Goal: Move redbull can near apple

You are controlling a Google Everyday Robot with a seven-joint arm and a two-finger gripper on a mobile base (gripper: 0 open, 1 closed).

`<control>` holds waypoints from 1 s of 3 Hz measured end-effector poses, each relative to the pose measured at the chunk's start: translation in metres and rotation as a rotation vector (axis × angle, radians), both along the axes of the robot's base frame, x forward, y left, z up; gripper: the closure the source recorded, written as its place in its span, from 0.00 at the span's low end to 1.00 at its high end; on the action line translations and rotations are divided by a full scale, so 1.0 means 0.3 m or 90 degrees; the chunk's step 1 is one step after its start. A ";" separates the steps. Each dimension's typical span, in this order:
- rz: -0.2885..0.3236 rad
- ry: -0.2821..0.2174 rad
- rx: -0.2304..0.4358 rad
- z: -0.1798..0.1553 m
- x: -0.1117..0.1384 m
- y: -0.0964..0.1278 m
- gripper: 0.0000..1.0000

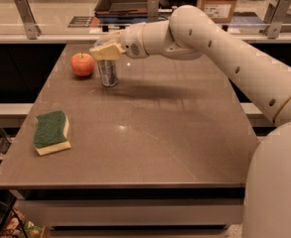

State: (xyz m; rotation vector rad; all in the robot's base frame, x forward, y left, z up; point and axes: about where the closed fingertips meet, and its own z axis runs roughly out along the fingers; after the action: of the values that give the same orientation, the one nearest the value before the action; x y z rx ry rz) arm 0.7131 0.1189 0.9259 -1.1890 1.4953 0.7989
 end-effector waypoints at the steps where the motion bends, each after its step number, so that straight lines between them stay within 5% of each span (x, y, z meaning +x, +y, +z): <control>1: 0.003 0.001 0.000 -0.002 -0.003 0.009 0.36; 2: 0.006 0.001 0.000 -0.004 -0.005 0.019 0.12; 3: 0.008 0.002 0.001 -0.005 -0.008 0.028 0.00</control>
Offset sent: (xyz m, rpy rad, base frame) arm -0.0007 0.0025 -0.0005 0.0003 0.0010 0.0039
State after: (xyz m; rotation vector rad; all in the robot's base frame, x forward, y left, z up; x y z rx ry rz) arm 0.7108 0.1272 0.9243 -1.1982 1.4912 0.8106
